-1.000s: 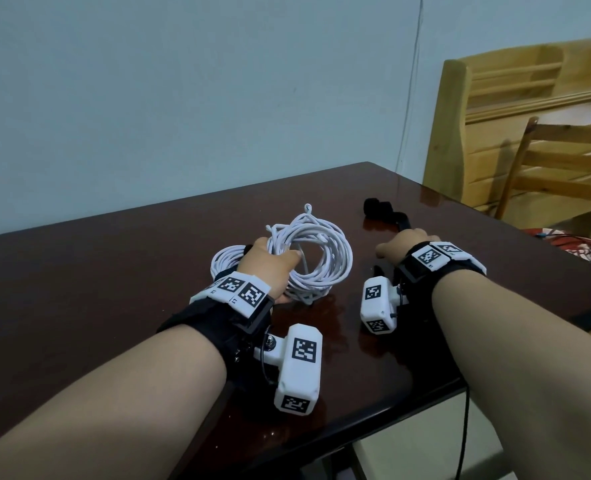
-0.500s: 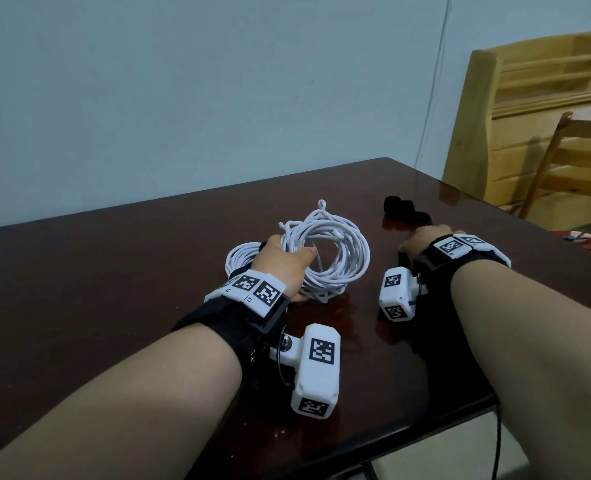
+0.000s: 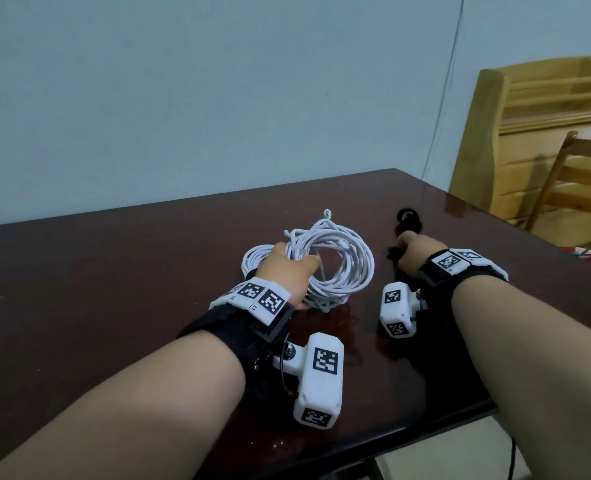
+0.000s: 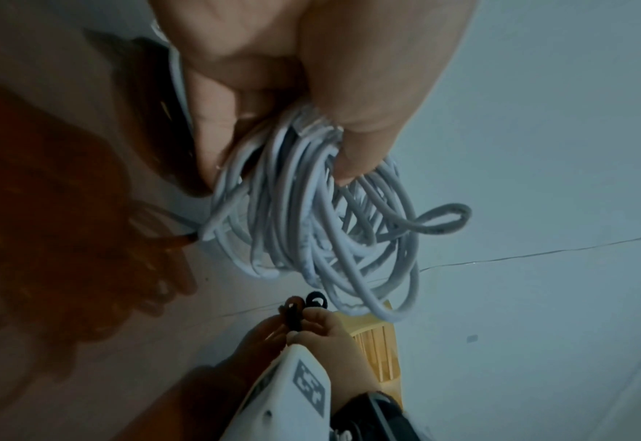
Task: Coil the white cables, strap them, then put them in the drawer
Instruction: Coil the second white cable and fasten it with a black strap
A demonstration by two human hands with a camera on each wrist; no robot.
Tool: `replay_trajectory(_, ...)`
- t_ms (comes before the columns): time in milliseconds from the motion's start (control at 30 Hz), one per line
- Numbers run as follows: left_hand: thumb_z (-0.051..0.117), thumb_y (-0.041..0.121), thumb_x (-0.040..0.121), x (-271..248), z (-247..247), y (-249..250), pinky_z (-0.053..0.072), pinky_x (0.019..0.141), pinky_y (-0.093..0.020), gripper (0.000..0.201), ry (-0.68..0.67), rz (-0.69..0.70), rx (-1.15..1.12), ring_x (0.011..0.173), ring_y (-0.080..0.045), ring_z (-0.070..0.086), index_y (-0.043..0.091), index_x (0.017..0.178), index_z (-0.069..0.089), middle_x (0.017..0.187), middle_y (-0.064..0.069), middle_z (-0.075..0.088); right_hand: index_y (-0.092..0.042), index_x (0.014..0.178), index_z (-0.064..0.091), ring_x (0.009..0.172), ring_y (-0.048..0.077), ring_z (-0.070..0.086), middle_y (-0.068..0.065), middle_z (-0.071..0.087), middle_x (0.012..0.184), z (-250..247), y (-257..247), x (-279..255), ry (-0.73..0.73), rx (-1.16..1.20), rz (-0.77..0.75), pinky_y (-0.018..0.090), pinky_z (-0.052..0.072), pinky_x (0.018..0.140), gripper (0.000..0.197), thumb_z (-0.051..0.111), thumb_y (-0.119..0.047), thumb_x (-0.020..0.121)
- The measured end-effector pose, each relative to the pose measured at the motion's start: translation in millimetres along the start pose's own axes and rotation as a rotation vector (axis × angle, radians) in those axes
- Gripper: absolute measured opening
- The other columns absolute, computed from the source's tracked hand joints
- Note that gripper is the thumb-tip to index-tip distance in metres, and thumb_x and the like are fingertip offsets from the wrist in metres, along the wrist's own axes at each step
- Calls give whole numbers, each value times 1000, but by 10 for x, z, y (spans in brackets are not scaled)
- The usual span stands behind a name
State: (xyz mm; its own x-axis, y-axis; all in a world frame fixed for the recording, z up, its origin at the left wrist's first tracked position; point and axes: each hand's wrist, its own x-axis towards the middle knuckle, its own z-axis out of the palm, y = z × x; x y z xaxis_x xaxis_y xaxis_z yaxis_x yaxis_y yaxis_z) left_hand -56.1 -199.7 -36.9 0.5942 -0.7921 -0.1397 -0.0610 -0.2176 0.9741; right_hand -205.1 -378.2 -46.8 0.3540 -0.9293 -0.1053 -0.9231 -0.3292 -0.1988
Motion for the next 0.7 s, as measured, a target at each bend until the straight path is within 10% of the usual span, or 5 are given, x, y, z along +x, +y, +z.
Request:
replay_trajectory(300,63,50,50,-28,-121,-82,56,79,-52,41,8,-11,18,87,-31,70,33,87,57,93,-5,72,-10,119,60,109,27,58,10,59,123,-128,-236,-125,-167,-219,-73,34,49,91,36,56,-28,89)
replay_trajectory(467,64,32,73,-208,-255,28,58,70,-53,35,22,-29,-60,84,-32,70,23,105,54,98,-12,69,-14,110,58,110,28,55,6,60,116,-30,-243,-270,-48,-181,-104,35,46,92,29,58,-31,86)
replay_trajectory(700,63,46,57,-190,-528,-23,56,77,-53,36,135,-12,-68,85,-33,69,32,88,49,97,-8,68,-15,87,48,73,20,55,-5,64,75,-204,-618,-721,238,486,-374,28,39,68,13,59,-23,87)
